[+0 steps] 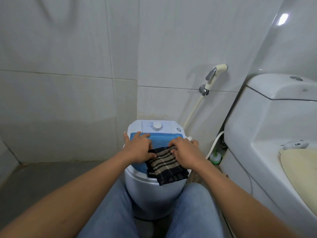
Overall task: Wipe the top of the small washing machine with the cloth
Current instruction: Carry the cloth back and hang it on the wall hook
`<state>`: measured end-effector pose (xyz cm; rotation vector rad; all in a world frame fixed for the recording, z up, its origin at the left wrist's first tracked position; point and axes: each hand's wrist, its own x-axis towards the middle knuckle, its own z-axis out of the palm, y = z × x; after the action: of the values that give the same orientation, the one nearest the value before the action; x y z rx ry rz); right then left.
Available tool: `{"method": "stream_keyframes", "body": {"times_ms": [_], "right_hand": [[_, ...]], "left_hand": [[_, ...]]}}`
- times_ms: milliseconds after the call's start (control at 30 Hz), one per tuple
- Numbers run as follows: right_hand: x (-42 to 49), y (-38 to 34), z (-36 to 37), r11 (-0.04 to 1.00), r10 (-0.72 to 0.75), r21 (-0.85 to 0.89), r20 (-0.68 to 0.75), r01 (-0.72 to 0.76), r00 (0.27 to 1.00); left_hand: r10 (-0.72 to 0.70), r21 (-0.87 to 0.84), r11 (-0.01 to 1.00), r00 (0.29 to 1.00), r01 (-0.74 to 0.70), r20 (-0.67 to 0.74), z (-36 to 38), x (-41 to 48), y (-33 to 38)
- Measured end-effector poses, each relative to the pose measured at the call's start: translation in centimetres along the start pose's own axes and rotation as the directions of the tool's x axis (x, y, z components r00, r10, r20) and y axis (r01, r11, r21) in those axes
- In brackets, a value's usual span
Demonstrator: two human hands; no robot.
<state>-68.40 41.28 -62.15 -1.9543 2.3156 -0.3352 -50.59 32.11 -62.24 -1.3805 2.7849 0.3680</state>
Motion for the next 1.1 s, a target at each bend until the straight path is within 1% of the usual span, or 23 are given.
{"method": "stream_keyframes", "body": {"times_ms": [33, 100, 200, 267, 300, 400, 467, 533, 567, 633, 700, 833, 933, 967, 1033, 1100], "right_hand": [[0.2, 0.0, -0.1, 1.0, -0.002, 0.022, -0.045, 0.003, 0.999], [0.6, 0.1, -0.4, 0.997, 0.005, 0.072, -0.152, 0.006, 0.988], [0.9, -0.7, -1.2, 0.983, 0.014, 0.177, -0.362, 0.054, 0.932], [0.7, -1.9, -1.9, 0.961, 0.013, 0.255, -0.438, 0.111, 0.899], [0.7, -2.5, -2.2, 0.947, 0.012, 0.294, -0.439, 0.131, 0.898], [0.7, -4.2, -2.7, 0.911, 0.025, 0.39, -0.375, 0.133, 0.927], [0.8, -5.5, -3.3, 0.857, 0.021, 0.489, -0.346, 0.161, 0.938], [1.1, -7.0, -4.2, 0.79, 0.041, 0.588, -0.334, 0.175, 0.942], [1.4, -7.7, -4.8, 0.769, 0.061, 0.611, -0.363, 0.188, 0.93], [2.5, -8.5, -5.8, 0.756, 0.103, 0.622, -0.419, 0.203, 0.902], [3.8, -8.8, -6.8, 0.748, 0.108, 0.627, -0.438, 0.217, 0.893], [5.6, -8.7, -9.4, 0.757, 0.076, 0.611, -0.436, 0.233, 0.897], [7.0, -8.5, -11.8, 0.712, 0.076, 0.672, -0.363, 0.204, 0.929], [7.4, -8.5, -12.8, 0.712, 0.068, 0.675, -0.343, 0.195, 0.937], [8.3, -8.2, -15.2, 0.779, 0.026, 0.595, -0.347, 0.199, 0.938], [9.1, -7.9, -18.0, 0.861, -0.047, 0.454, -0.376, 0.228, 0.926]], "left_hand": [[-0.01, -0.045, 0.999, 0.999, 0.008, -0.035, -0.4, -0.1, -0.1], [-0.034, -0.192, 0.981, 0.994, 0.014, -0.102, -1.5, -0.4, -0.2], [-0.057, -0.357, 0.934, 0.982, -0.011, -0.18, -3.9, 0.1, -0.1], [-0.058, -0.423, 0.905, 0.977, -0.035, -0.203, -5.6, 0.5, 0.0], [-0.052, -0.438, 0.897, 0.975, -0.049, -0.216, -6.4, 0.6, 0.0], [-0.055, -0.471, 0.878, 0.962, -0.082, -0.269, -8.8, 0.9, 0.1], [-0.087, -0.535, 0.84, 0.95, -0.091, -0.299, -10.1, 0.9, 0.1], [-0.127, -0.626, 0.773, 0.941, -0.104, -0.313, -11.6, 0.8, 0.3], [-0.143, -0.68, 0.724, 0.939, -0.117, -0.314, -12.5, 0.7, 0.5], [-0.165, -0.781, 0.612, 0.945, -0.125, -0.281, -14.2, 0.4, 0.7], [-0.156, -0.825, 0.552, 0.957, -0.121, -0.245, -15.6, 0.2, 0.7], [-0.09, -0.828, 0.541, 0.968, -0.149, -0.233, -17.3, 0.2, 0.0], [-0.097, -0.826, 0.544, 0.966, -0.151, -0.24, -18.6, 0.5, -0.9], [-0.111, -0.814, 0.56, 0.96, -0.155, -0.259, -19.3, 0.6, -1.3], [-0.115, -0.766, 0.622, 0.949, -0.161, -0.292, -21.0, 0.7, -1.9], [-0.092, -0.684, 0.71, 0.94, -0.17, -0.329, -23.5, 0.5, -2.3]]}}
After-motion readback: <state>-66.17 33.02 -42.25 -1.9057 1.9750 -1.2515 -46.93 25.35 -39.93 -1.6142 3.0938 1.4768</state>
